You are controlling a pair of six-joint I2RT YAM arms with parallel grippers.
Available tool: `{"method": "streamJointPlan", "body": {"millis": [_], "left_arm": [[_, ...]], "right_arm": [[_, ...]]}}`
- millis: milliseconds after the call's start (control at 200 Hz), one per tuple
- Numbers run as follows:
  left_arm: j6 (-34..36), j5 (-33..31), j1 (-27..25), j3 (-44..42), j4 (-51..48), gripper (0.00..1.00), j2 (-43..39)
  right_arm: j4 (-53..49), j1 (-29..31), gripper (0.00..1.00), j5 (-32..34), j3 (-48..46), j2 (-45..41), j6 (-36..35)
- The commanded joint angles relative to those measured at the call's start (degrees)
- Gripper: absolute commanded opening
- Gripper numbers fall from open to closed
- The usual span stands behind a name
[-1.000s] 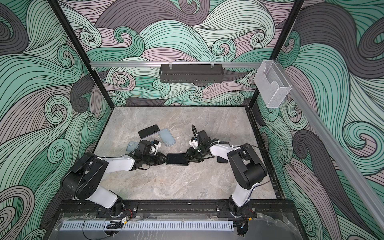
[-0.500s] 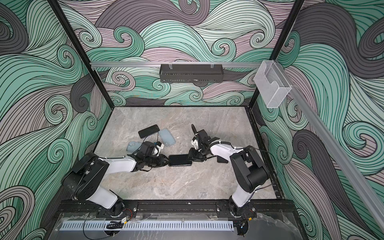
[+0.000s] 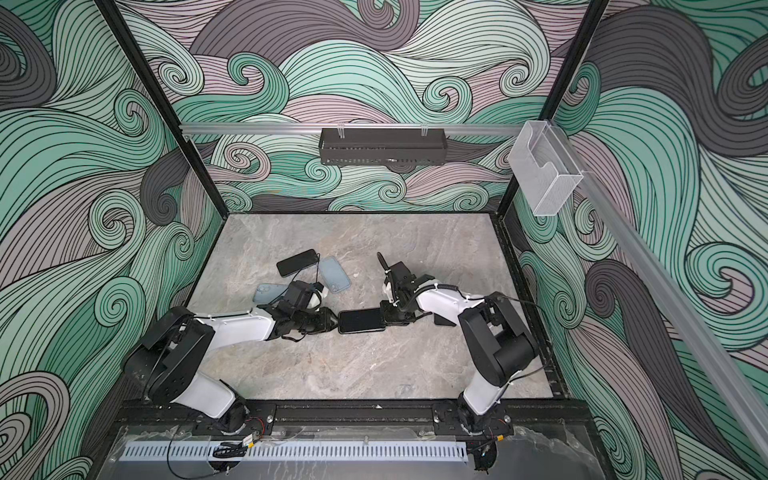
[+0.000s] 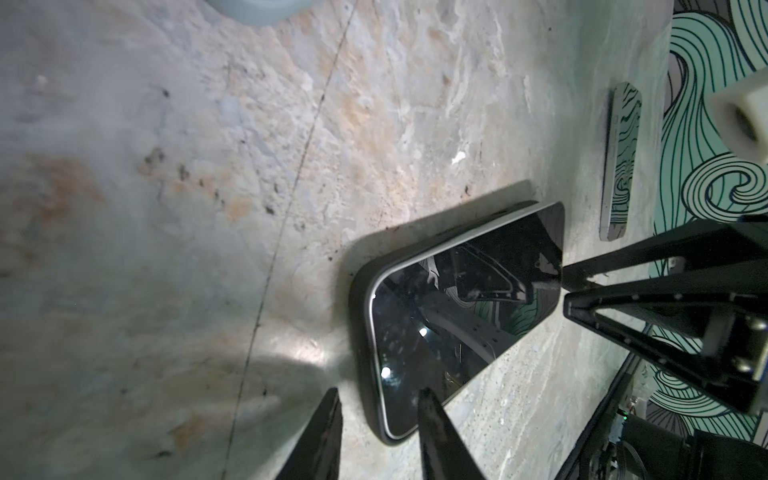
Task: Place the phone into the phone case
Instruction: 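Press the smartphone down flat into the black case with the right gripper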
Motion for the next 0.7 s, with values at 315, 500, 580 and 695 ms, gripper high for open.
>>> {"method": "streamJointPlan", "body": {"millis": [315,500,580,695], "left_arm": [[-0.8,1.7,-0.2,3.7,-0.4,0.3,3.7],[-0.8,2.3,-0.3,4.1,-0.6,0.29,4.5],[-0.9,2.6,-0.2,4.2,-0.5,0.28,4.7],[-1.0,2.9,-0.2,4.0,-0.3,0.29,4.9]], "right_arm": [[-1.0,1.2,0.27,1.1,1.3,2.8,-2.7],[-0.5,2.0,0.24,0.0,1.7,4.4,-2.8],[-0.3,2.5,0.21,-0.5,1.7,5.0,-2.8],[0.1,3.2,0.19,-1.6,1.7,5.5,-2.6]]}}
